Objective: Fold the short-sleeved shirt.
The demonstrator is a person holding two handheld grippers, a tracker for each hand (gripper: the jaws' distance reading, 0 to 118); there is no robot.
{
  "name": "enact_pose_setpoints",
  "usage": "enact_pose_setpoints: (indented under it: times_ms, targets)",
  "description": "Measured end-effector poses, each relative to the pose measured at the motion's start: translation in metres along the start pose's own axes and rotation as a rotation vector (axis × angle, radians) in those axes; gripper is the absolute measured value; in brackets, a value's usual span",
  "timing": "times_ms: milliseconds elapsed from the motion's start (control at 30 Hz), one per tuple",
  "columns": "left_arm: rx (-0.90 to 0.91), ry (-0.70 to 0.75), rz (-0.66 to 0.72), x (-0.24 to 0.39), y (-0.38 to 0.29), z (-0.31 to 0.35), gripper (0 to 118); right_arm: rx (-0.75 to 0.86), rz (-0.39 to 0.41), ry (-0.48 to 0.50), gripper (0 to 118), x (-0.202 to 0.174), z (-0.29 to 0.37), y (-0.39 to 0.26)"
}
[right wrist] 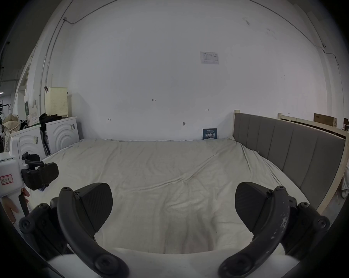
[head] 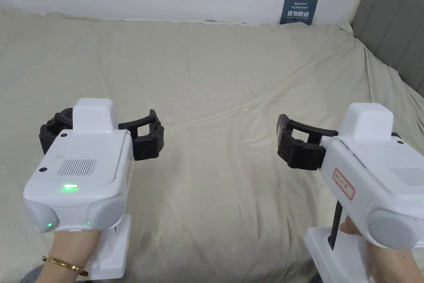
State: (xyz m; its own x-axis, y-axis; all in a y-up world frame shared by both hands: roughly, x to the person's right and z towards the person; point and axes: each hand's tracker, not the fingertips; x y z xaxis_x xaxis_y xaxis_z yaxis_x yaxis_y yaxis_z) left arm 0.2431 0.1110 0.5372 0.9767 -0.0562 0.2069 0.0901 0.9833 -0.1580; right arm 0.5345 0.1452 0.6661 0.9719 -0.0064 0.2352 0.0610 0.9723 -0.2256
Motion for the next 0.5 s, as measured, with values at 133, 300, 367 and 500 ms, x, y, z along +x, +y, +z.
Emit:
enact_pose_setpoints:
  times_ms: [133, 300, 367, 500]
  targets:
    - [-0.001, 0.0, -0.004, 0.0, -0.0006, -0.0002, 118, -0.001, -0.004, -0.001, 118, 0.0001, 0.0002, -0.0004]
    - [0.001, -0.002, -0.012, 0.0012, -0.0003, 0.0004, 118, 0.002, -0.012, -0.002, 118, 0.0004, 0.0014, 0.0]
    - [-0.007, -0.01, -0.008, 0.0014, 0.0004, 0.0004, 118, 0.006, -0.012, -0.001, 118, 0.0006, 0.0022, 0.0004]
    - [-0.008, -0.016, 0.002, 0.0025, 0.0016, 0.0014, 118, 0.009, -0.011, -0.001, 118, 0.0008, 0.0029, 0.0017]
